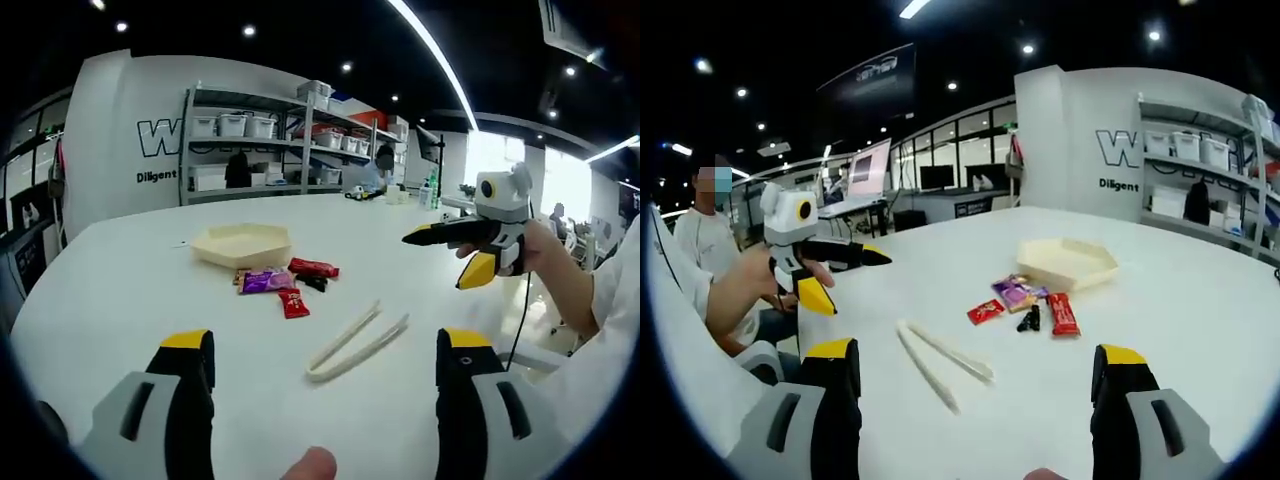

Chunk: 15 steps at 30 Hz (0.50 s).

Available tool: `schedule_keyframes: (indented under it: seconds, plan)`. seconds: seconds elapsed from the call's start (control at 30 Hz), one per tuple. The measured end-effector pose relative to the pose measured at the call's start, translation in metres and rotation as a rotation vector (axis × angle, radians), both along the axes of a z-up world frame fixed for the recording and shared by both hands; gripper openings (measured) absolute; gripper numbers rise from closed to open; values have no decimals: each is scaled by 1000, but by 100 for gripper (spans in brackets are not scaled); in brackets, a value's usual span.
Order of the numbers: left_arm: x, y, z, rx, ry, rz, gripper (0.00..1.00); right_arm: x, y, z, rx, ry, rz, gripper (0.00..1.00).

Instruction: Place the target food into the container with the food tongs after gripping and lifting it, then release it inside without dropping or visibly crushing the food.

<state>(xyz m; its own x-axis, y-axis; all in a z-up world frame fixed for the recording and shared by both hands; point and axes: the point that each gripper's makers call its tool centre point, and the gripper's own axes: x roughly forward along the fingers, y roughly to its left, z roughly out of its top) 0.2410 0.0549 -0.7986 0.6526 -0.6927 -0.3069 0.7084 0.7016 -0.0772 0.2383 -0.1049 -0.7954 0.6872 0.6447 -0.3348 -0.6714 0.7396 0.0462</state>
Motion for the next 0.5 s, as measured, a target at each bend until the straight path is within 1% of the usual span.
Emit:
schedule_keyframes:
  seconds: [0.5]
  plan:
    - [-1,-2,-1,4,0,-13,87,1,-1,0,0,-1,-2,94]
